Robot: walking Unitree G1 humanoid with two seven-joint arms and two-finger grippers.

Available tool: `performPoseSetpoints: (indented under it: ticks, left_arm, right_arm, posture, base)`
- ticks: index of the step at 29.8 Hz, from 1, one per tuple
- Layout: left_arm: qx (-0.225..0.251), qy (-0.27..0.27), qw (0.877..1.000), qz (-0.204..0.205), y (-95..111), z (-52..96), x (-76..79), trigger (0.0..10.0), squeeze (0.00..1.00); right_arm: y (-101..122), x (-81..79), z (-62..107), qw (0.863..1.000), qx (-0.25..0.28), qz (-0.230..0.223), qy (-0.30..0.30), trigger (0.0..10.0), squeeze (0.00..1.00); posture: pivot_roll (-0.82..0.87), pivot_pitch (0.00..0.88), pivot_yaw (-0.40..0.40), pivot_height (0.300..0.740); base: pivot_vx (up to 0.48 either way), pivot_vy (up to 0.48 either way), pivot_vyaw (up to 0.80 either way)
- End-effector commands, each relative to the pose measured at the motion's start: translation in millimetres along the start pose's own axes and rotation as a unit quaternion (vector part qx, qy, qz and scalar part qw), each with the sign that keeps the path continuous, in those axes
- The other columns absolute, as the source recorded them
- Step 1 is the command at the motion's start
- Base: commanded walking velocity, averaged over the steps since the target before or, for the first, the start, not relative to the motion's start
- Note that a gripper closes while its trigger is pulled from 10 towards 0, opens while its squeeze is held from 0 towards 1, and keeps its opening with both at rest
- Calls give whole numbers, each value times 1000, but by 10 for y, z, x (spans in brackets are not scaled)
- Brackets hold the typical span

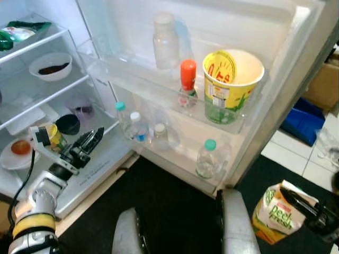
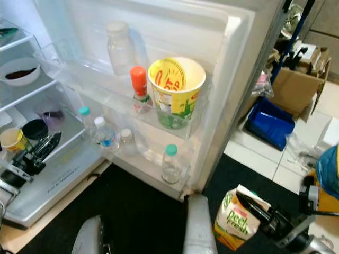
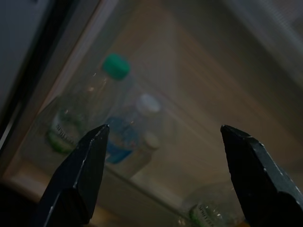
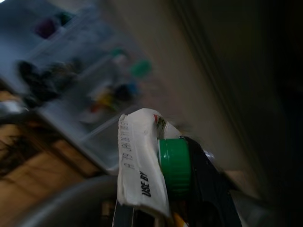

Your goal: Restocking fridge

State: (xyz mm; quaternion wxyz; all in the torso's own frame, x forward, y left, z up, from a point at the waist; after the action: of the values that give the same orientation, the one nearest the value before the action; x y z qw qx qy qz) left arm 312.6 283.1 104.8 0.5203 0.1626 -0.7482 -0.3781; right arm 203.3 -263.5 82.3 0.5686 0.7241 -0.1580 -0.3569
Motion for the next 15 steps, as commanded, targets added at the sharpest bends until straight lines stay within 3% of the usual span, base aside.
performPoseSetpoints:
  ticks: [1, 9, 15]
  left_arm:
    - [-8, 43, 999, 25, -207, 133, -149, 10000, 0]
    - [-28, 118, 991, 53, -533, 312, -350, 10000, 0]
    - [-52, 192, 977, 73, -839, 486, -491, 10000, 0]
  right_arm:
    - [62, -223, -159, 996, 15, -19, 81, 10000, 0]
    - [253, -273, -376, 993, 43, 11, 107, 10000, 0]
    - [419, -117, -633, 993, 60, 83, 61, 10000, 0]
  posture:
    - [-83, 114, 34, 537]
    - [-80, 111, 29, 537]
    - [-75, 106, 29, 537]
  base:
    - [0, 0, 0]
    - [0, 0, 0]
    - [0, 0, 0]
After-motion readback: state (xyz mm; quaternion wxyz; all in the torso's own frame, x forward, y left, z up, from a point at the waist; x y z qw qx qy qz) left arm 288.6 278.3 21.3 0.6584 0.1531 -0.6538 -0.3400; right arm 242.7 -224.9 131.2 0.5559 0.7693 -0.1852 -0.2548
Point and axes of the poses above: a point about 5 cm out from each wrist's last joint towards the gripper, its own z axis pointing back from the gripper into the wrist, its own y axis along the axis of the wrist's last joint, x = y × z, the point moved 4 cm from there along -z, pointing out of the wrist towards the gripper, and after that the axes turned 5 degrees about z, right-handed, at the moved point
